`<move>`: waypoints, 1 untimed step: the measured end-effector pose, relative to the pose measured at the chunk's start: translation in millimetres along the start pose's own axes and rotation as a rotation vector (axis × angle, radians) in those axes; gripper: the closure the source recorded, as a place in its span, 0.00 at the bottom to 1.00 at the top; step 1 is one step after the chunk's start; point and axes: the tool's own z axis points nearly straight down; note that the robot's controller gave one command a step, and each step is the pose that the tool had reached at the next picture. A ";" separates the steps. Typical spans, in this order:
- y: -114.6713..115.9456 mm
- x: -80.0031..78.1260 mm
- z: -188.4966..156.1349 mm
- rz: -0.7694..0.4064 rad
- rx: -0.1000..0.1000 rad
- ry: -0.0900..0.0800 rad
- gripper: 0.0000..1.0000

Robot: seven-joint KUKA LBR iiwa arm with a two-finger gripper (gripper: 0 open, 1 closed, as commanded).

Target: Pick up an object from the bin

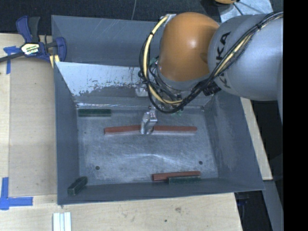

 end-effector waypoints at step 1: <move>17.3 -13.8 57.7 0.044 -0.001 -0.006 0.00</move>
Offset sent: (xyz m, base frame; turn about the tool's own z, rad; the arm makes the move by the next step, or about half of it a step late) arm 0.0232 -0.1000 -0.0615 0.1589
